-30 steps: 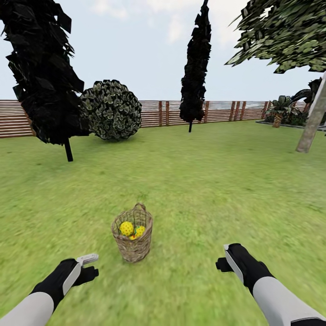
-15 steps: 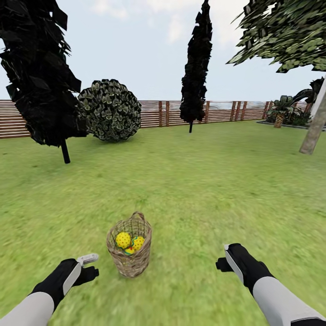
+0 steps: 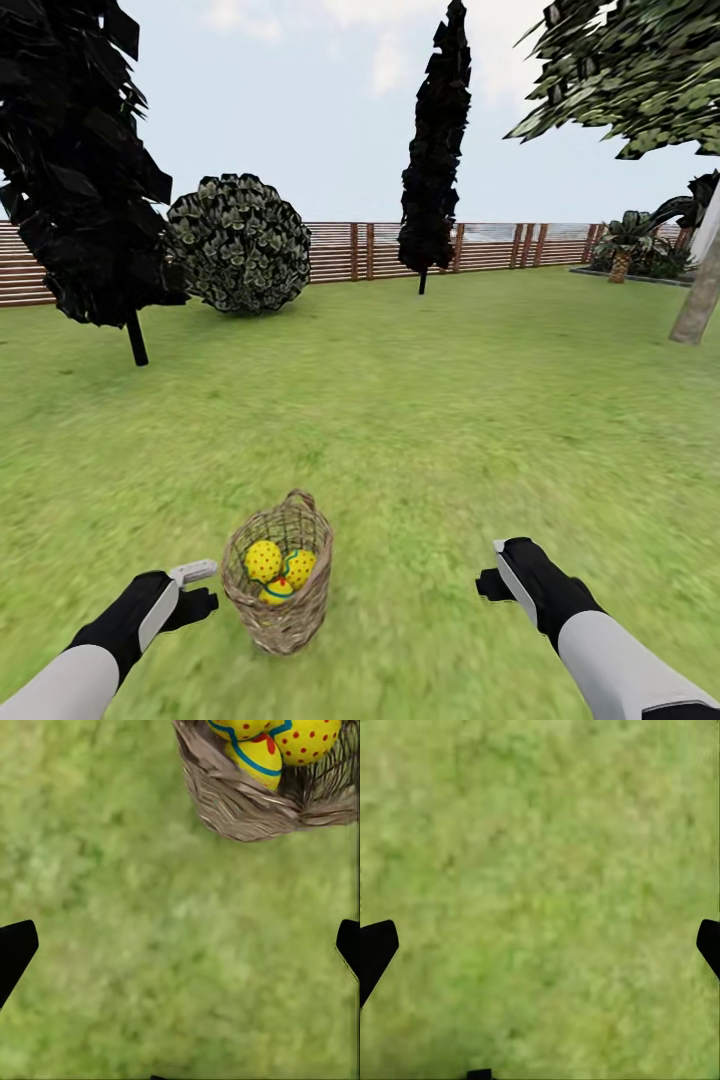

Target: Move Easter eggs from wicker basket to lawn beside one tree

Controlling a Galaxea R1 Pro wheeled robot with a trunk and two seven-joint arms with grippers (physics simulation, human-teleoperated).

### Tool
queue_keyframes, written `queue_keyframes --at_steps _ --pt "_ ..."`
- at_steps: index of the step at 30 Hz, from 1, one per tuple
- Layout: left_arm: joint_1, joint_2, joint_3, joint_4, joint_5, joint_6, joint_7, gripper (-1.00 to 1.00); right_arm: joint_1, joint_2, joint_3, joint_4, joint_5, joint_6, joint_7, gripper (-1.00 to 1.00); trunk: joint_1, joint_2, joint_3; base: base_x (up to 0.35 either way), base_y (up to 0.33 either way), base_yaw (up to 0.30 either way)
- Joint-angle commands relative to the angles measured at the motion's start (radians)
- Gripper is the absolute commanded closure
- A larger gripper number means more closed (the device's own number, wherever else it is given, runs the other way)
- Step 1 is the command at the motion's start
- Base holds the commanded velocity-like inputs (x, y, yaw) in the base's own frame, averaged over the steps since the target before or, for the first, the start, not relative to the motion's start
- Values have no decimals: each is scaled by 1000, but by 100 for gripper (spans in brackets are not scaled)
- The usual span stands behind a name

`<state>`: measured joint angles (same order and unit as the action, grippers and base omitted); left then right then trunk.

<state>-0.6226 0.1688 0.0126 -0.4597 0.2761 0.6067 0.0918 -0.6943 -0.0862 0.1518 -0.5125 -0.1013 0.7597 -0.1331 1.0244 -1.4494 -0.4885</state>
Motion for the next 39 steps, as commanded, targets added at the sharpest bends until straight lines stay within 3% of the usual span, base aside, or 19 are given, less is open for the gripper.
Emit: queue_keyframes --at_steps 1,15,20,29,39 --pt "0 0 1 -2 11 5 8 -100 -1 -1 8 -1 -11 4 -8 -100 1 -1 -1 338 0 0" --pt "0 3 1 -2 11 5 8 -100 -1 0 10 9 -10 4 -8 -100 1 -1 -1 337 6 0" --pt "0 4 1 -2 13 5 8 -100 -1 0 55 34 -11 2 -8 -100 1 -1 -1 337 66 0" --pt "0 4 1 -3 14 5 8 -100 -1 -1 64 35 -12 1 -8 -100 1 -1 -1 336 76 0" --pt "0 -1 1 -4 15 5 2 -100 -1 -1 63 35 -12 1 -8 -100 1 -1 -1 73 12 0"
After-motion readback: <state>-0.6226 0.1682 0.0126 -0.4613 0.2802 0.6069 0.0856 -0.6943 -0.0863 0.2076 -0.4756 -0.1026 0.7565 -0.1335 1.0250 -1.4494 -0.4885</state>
